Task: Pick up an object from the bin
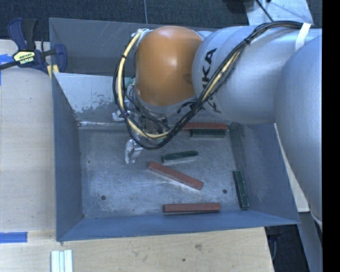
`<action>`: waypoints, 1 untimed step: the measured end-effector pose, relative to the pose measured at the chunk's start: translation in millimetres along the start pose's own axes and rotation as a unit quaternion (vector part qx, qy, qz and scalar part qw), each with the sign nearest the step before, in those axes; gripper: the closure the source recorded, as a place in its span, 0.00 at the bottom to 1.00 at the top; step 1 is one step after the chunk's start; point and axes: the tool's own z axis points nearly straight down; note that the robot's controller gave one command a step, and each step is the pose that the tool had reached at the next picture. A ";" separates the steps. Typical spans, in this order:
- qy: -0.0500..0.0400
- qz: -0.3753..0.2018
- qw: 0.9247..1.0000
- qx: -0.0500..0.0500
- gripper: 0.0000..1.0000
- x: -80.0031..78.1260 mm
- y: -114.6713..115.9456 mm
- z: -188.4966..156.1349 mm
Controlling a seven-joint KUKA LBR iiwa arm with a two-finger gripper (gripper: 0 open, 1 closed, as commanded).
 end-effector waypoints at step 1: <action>0.003 0.015 1.000 0.002 0.00 -6.6 -20.2 15.7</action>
Offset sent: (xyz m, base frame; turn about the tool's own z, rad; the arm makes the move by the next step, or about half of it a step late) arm -0.0050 0.0231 0.0657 -0.2092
